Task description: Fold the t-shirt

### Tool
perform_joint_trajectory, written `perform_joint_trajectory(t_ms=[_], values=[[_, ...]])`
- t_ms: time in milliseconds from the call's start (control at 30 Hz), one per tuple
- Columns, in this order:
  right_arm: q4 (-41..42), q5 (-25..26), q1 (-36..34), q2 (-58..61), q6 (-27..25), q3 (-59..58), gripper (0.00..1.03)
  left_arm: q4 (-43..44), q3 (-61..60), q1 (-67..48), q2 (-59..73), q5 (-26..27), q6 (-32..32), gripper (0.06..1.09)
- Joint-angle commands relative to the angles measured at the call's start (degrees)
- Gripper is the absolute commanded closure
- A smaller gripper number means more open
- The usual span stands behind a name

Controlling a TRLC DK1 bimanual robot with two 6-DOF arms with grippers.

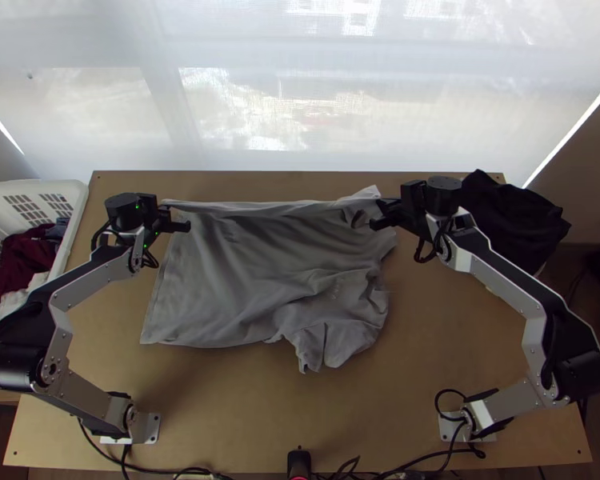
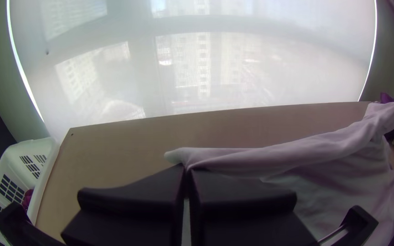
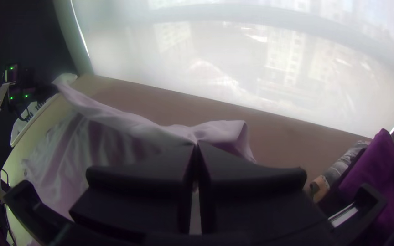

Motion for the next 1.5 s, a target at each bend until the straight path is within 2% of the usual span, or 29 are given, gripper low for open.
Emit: perform_joint_trajectory(t_ms=[0,333,933,967,1000,1067,1100,1167,1200,1267,1300,1467], values=[[0.1,0.0,0.4,-8.9,0.3,-10.1,1.0,-0.3,-5.5,0.4,-4.8,0.0,-0.1,1.05],[-0.3,0.2,3.0,-17.1,2.0,-21.0,1.0,-1.0,-12.9,0.4,-10.6,0.0,-0.1,1.05],[-0.1,0.7,6.6,-20.9,2.2,-31.7,1.0,-1.9,-23.2,-1.8,-15.6,0.0,-0.8,1.05],[0.0,0.7,6.6,-20.8,2.1,-31.8,0.94,-2.3,-23.5,-2.2,-15.4,0.0,-0.8,1.05],[0.0,0.7,6.6,-20.7,2.2,-31.9,0.84,-2.6,-23.7,-2.5,-15.3,0.1,-0.9,1.03],[0.0,0.7,6.6,-20.9,2.3,-31.8,0.72,-5.6,-23.3,-3.4,-14.9,0.1,-1.1,0.79],[0.0,0.7,6.6,-21.2,2.4,-31.7,0.62,-6.6,-23.1,-3.5,-15.2,0.1,-1.3,0.7],[-0.8,0.6,6.6,-22.1,2.5,-31.2,0.47,-10.4,-22.1,-3.9,-15.8,0.6,-1.5,0.4],[-1.3,0.6,6.6,-22.7,2.6,-31.1,0.36,-13.0,-21.5,-3.9,-16.3,0.7,-1.7,0.34],[-4.1,0.6,6.6,-23.5,2.7,-29.8,0.11,-16.8,-21.1,-3.6,-17.8,1.2,-1.6,0.31],[-5.2,0.6,6.6,-24.0,2.7,-29.1,0.06,-18.5,-21.1,-3.0,-19.0,1.9,-1.5,0.29],[-9.9,0.6,6.6,-29.0,3.0,-26.2,0.05,-30.8,-20.2,-1.0,-27.3,2.0,0.2,0.27]])
